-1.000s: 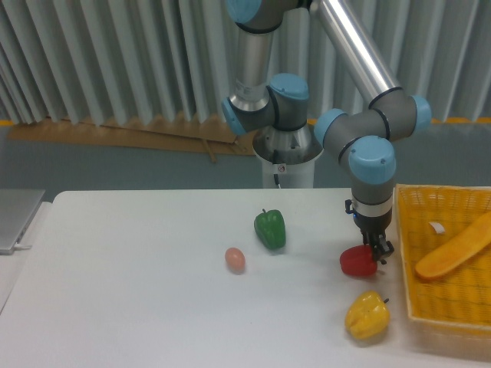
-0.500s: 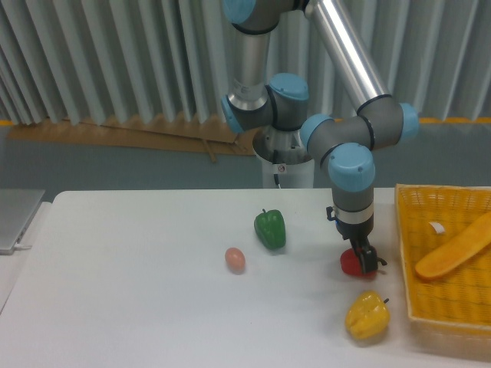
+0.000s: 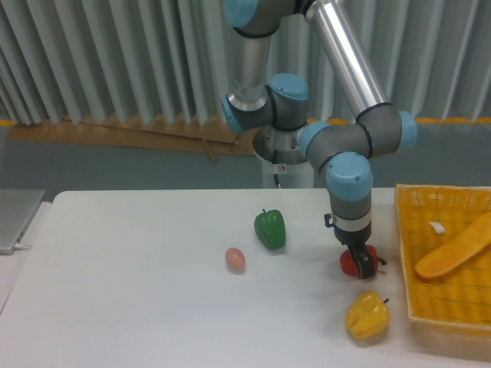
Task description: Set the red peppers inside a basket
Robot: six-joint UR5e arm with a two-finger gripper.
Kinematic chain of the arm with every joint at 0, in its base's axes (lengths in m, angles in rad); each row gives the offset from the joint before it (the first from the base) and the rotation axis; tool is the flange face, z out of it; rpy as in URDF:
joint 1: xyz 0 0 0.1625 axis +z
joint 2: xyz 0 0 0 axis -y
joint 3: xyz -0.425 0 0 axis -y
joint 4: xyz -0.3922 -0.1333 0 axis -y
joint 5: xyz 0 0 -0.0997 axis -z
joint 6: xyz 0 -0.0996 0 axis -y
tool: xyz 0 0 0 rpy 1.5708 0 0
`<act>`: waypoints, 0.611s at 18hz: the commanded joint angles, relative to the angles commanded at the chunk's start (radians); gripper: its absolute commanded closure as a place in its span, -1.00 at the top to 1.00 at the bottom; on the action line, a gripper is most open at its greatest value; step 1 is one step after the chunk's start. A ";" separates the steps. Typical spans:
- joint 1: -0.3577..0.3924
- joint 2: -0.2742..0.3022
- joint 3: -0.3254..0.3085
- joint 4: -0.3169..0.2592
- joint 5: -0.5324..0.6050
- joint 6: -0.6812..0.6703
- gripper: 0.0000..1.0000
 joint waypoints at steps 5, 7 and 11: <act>0.018 -0.006 -0.008 0.000 0.003 0.038 1.00; 0.029 -0.006 -0.014 0.000 0.008 0.046 1.00; 0.034 -0.006 -0.011 0.002 0.009 0.045 1.00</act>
